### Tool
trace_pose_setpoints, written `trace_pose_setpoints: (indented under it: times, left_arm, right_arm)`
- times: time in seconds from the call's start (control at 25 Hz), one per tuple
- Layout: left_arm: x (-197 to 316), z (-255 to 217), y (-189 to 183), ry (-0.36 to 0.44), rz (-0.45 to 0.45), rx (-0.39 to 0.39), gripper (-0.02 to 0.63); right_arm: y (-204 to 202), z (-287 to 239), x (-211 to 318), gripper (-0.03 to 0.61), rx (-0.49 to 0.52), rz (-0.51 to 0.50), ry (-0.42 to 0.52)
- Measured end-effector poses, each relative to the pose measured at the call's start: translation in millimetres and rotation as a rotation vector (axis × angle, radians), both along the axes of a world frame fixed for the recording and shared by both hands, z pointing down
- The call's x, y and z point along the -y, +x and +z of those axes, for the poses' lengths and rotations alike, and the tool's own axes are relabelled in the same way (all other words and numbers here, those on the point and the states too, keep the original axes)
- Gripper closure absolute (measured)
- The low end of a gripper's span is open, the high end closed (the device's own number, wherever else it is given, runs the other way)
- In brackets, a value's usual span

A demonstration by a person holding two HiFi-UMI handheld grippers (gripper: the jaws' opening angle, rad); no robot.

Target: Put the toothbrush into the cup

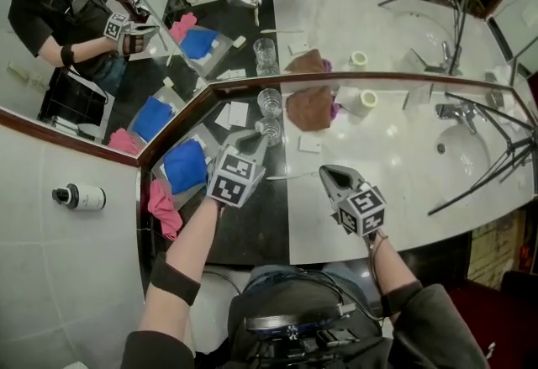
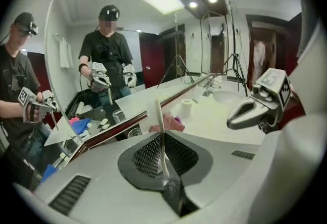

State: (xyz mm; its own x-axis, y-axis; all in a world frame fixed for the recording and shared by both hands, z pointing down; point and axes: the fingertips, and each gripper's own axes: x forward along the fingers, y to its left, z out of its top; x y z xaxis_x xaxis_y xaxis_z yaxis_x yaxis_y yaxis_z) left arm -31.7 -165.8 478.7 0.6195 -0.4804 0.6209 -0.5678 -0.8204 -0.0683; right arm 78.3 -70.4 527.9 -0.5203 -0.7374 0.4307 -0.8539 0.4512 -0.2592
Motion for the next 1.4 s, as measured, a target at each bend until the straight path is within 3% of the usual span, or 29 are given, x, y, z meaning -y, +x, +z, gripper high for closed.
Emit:
trace_pose_setpoints:
  times: [0.28,0.6,0.88,1.16,1.4]
  left_arm:
    - [-66.3,52.6,20.5,-0.058,0.132,0.169,0.592]
    - [-123.1,116.6,33.8,-0.033,0.357,0.451,0.592]
    - [-149.3,170.0,39.6,-0.034,0.484,0.619,0.591]
    - [-170.6,207.9,55.0,-0.034,0.593,0.728,0.591]
    - [-177.5,231.0,64.3,-0.048,0.629,0.763,0.591]
  right_arm:
    - [27.2,-6.1,-14.1,0.558,-0.001,0.023,-0.005]
    - [54.6,-1.1,-32.7,0.558,-0.004,0.058,-0.016]
    - [76.5,11.2,-47.3,0.558,-0.001,0.103,-0.03]
    - [100.9,16.8,-60.1,0.558,-0.003,0.154,-0.044]
    - [110.0,18.6,-69.3,0.558,0.002,0.18,-0.06]
